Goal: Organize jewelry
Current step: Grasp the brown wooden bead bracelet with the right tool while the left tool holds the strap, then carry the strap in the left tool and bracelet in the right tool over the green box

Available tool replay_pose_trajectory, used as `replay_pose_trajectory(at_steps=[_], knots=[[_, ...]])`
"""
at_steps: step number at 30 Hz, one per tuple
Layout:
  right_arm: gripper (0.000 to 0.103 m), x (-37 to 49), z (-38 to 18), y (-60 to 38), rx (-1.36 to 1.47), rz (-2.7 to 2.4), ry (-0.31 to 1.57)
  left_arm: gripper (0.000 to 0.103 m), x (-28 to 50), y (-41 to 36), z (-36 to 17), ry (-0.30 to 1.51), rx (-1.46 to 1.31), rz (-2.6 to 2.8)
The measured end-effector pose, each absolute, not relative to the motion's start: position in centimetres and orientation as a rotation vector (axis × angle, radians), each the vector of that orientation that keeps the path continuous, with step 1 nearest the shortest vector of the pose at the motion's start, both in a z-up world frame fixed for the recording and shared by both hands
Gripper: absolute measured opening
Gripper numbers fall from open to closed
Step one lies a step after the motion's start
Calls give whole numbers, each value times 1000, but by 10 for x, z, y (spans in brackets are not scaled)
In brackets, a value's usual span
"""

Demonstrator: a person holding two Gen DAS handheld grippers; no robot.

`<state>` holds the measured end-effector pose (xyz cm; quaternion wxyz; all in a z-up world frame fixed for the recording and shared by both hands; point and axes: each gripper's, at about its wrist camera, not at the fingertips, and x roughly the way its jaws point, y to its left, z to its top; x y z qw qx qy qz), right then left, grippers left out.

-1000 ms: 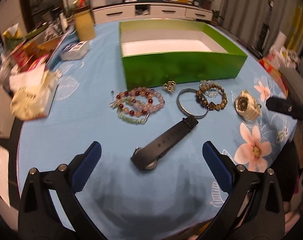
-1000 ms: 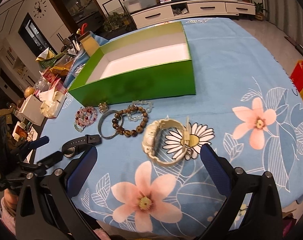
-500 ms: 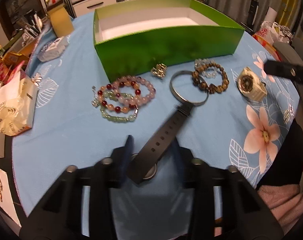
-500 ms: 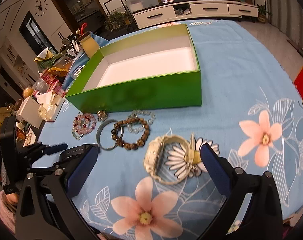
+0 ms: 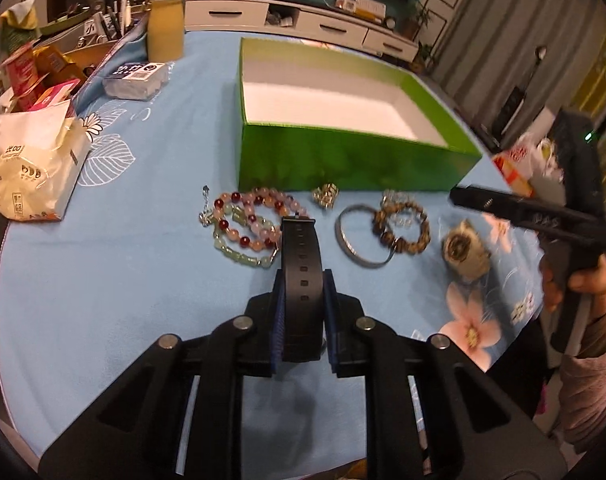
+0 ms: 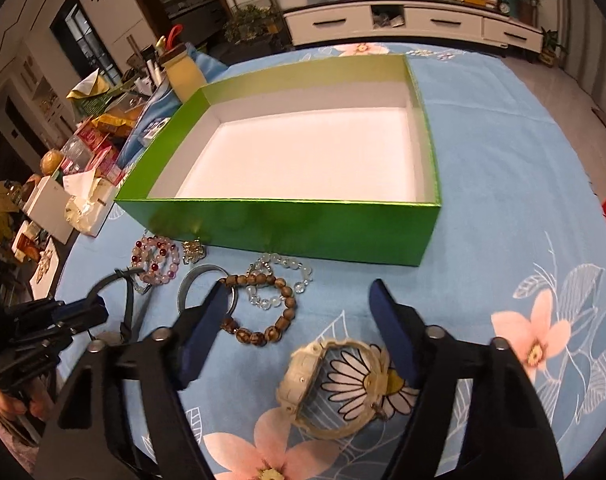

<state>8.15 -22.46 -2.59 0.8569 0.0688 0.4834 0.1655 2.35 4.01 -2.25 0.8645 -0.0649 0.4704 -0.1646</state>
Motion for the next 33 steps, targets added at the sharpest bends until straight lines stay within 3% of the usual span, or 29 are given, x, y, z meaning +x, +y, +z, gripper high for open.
replay_pose_trajectory(at_steps=[6, 16, 21, 33], knots=[[37, 90, -38, -211, 42, 417, 1108, 17, 23, 42, -15, 969, -174, -362], [27, 95, -56, -185, -189, 401, 1194, 17, 19, 44, -16, 971, -184, -353], [8, 88, -58, -177, -274, 404, 1165, 17, 19, 47, -17, 973, -189, -345], [7, 57, -2, -184, -246, 428, 937, 15, 21, 51, -17, 961, -216, -344]])
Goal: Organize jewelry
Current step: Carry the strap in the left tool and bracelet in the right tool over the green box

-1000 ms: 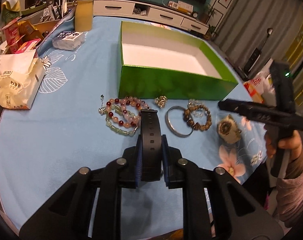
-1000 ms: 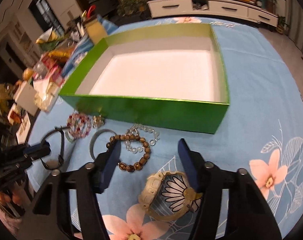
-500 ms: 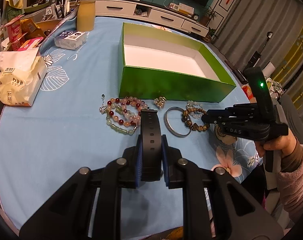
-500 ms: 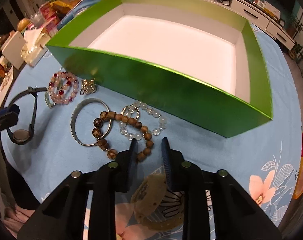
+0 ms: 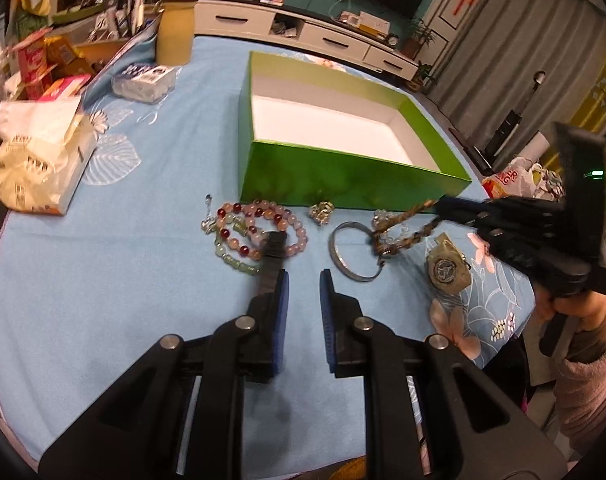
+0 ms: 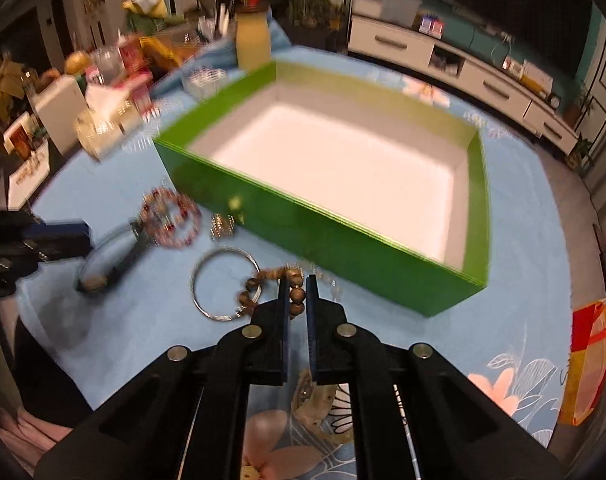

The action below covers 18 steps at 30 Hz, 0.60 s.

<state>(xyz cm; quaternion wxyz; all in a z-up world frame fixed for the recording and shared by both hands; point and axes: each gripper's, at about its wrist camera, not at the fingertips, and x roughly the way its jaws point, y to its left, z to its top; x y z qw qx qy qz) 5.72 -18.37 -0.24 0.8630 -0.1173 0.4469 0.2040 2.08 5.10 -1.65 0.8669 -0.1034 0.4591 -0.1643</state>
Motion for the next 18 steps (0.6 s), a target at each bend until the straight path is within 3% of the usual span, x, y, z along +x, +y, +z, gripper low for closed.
replay_pose_trajectory(at_steps=[2, 3, 4, 5, 6, 9, 14, 17, 18], knots=[[7, 56, 9, -179, -233, 433, 897, 15, 21, 54, -18, 967, -218, -340], [7, 55, 14, -179, -228, 441, 884, 20, 19, 55, -18, 968, -199, -326], [7, 52, 20, -180, -223, 452, 867, 26, 19, 56, -19, 969, -182, -315], [7, 53, 24, -172, -221, 454, 854, 40, 17, 57, -20, 972, -173, -313], [7, 52, 28, -172, -215, 458, 844, 47, 15, 57, -20, 972, -165, -311], [7, 49, 37, -172, -188, 468, 817, 49, 14, 52, -25, 993, -138, -320], [7, 47, 44, -172, -151, 477, 799, 47, 23, 32, -45, 1044, -53, -321], [7, 45, 48, -173, -137, 480, 791, 16, 32, 25, -59, 1080, -16, -292], [7, 44, 49, -174, -133, 480, 789, 16, 32, 26, -59, 1076, -18, -287]])
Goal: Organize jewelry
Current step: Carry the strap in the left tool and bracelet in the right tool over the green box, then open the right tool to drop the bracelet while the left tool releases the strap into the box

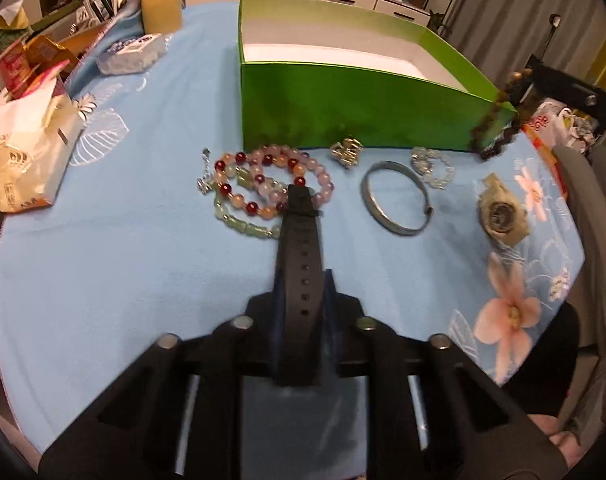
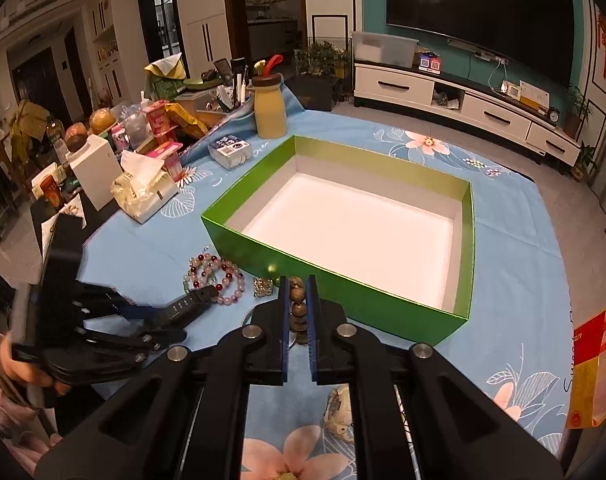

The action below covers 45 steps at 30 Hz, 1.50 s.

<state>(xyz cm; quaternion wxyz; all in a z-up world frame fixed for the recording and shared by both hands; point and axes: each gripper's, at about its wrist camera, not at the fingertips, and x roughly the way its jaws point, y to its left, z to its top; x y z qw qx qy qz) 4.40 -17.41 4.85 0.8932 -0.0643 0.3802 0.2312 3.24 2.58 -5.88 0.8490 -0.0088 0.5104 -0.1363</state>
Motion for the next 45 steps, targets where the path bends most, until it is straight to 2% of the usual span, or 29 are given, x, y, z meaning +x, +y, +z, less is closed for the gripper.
replay_pose_trajectory(at_steps=[9, 18, 24, 45], knots=[[7, 45, 61, -190, -98, 452, 752, 16, 26, 43, -9, 940, -65, -284], [7, 53, 85, -207, -77, 411, 683, 16, 50, 25, 48, 828, -51, -335], [7, 65, 93, -221, -44, 374, 654, 16, 82, 1, 66, 797, -38, -362], [7, 129, 49, -207, -18, 340, 689, 16, 177, -41, 27, 930, -61, -272]])
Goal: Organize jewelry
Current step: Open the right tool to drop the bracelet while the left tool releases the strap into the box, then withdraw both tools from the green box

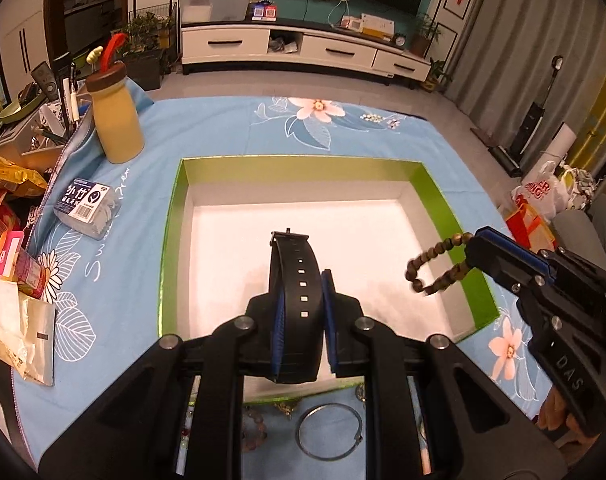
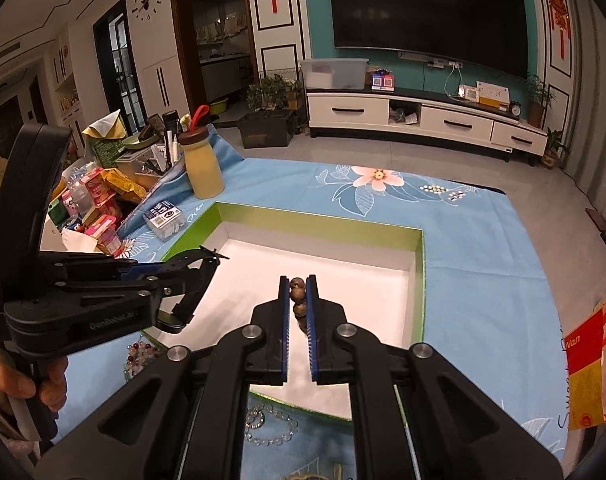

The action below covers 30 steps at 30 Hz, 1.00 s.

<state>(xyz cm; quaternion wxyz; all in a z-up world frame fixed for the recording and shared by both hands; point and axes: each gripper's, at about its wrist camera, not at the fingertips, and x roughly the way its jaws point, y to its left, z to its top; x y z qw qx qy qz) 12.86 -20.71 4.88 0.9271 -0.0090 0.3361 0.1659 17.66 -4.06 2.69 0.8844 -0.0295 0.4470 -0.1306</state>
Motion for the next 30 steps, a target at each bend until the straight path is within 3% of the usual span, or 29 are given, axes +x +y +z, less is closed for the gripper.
replay_pose_trajectory(at_steps=[11, 13, 15, 19, 21, 25, 30], knots=[[7, 145, 17, -208, -15, 319, 769, 16, 190, -54, 11, 977, 2, -232], [11, 144, 16, -209, -10, 306, 764, 18, 189, -54, 11, 976, 6, -227], [22, 143, 17, -212, 7, 300, 760, 33, 187, -54, 13, 970, 6, -225], [26, 136, 26, -217, 35, 292, 736, 48, 178, -52, 24, 934, 12, -220], [32, 130, 29, -219, 46, 296, 726, 61, 171, -50, 32, 906, 15, -215], [38, 112, 34, -223, 67, 299, 708, 71, 153, -44, 42, 868, 26, -202], [54, 91, 36, -230, 95, 287, 699, 90, 128, -34, 48, 844, 37, -180]])
